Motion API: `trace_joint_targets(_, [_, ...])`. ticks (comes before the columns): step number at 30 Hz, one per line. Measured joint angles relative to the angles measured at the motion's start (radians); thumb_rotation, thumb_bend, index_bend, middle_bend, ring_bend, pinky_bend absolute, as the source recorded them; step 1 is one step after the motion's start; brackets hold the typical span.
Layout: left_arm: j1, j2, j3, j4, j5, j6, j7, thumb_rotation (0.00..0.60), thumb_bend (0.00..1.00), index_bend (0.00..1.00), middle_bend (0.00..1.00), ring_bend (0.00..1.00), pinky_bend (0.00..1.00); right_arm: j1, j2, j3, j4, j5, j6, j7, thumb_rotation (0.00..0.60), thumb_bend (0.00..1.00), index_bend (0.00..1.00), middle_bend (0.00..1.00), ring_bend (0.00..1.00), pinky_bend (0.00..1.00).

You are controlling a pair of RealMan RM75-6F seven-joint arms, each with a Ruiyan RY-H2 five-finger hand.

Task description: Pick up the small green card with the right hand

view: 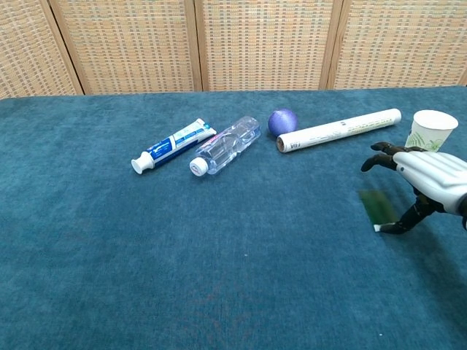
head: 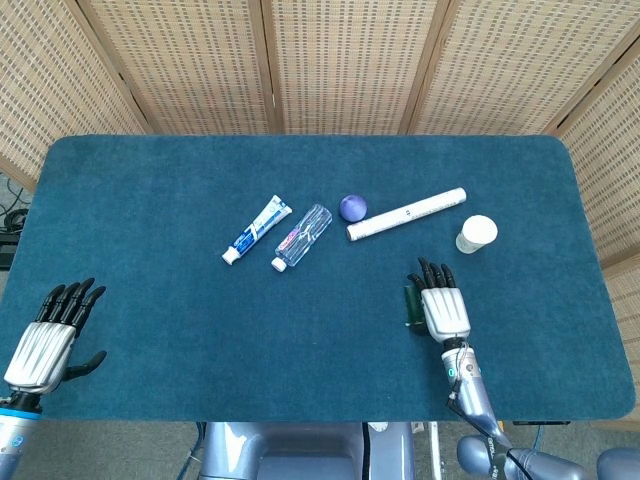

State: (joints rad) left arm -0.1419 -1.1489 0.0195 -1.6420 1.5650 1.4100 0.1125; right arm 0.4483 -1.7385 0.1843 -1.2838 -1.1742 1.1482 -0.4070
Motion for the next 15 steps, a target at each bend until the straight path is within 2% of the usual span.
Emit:
trace_joint_targets(4, [-0.001,0.002,0.002,-0.001,0.002,-0.002,-0.006,0.6,0.25,0.0,0.0,0.0,0.0,-0.005,0.002,-0.009,0.0,0.001,0.002,0.0,0.6,0.16,0.48,0.0,0.0,0.0])
trace_joint_targets(8, [-0.001,0.004,0.003,-0.003,0.005,-0.002,-0.01,0.6,0.25,0.0,0.0,0.0,0.0,-0.008,0.003,-0.017,0.001,-0.007,0.008,0.003,0.6,0.16,0.56,0.0,0.0,0.0])
trace_joint_targets(15, [-0.002,0.005,0.004,-0.003,0.006,-0.002,-0.015,0.6,0.25,0.0,0.0,0.0,0.0,-0.008,0.003,-0.02,0.0,-0.012,0.013,-0.002,0.6,0.16,0.59,0.03,0.0,0.0])
